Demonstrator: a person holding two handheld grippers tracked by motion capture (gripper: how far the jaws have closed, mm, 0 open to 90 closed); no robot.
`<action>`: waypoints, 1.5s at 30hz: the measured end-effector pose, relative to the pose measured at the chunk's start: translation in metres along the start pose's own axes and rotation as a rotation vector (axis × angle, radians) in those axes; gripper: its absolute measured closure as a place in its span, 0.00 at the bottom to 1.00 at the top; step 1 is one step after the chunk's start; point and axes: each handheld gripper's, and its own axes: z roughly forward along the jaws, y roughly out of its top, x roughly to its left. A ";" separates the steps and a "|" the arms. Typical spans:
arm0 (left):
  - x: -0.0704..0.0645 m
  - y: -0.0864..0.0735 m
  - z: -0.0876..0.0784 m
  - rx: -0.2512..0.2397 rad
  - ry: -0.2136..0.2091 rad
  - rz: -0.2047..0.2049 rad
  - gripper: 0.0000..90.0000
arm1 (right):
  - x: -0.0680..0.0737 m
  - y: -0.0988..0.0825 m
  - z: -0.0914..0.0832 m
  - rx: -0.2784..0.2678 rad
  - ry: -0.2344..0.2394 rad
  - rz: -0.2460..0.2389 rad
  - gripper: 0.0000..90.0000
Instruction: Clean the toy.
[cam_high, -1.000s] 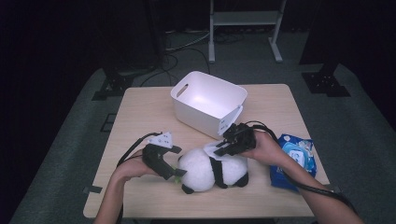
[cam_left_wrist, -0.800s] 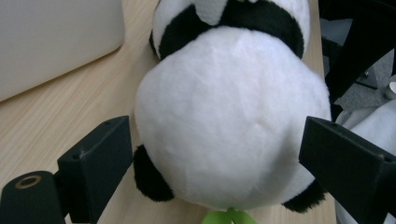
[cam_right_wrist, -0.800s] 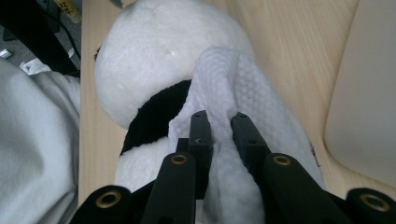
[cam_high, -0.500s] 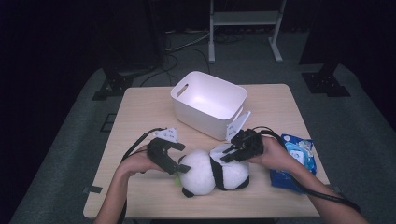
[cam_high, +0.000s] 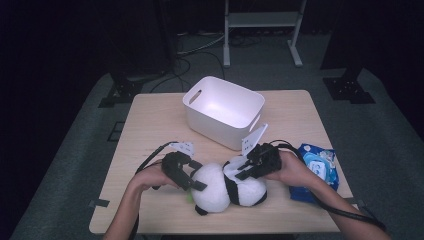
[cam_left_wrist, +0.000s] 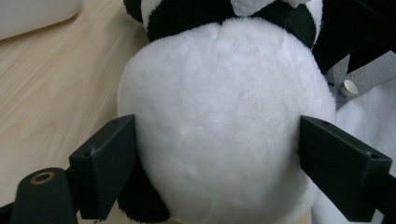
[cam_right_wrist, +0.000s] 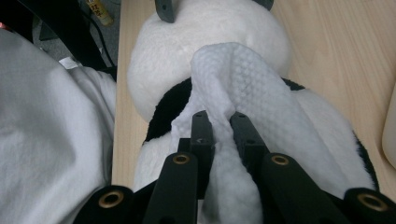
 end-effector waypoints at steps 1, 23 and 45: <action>0.001 0.000 0.000 -0.001 -0.003 0.000 0.14 | 0.000 0.000 0.000 -0.001 0.000 0.001 0.89; 0.009 0.004 -0.003 -0.025 0.016 0.048 0.57 | -0.010 -0.007 -0.001 -0.067 -0.009 0.053 0.90; 0.005 0.017 -0.010 0.015 0.152 0.218 0.56 | -0.039 0.014 -0.013 -0.093 -0.095 0.103 0.92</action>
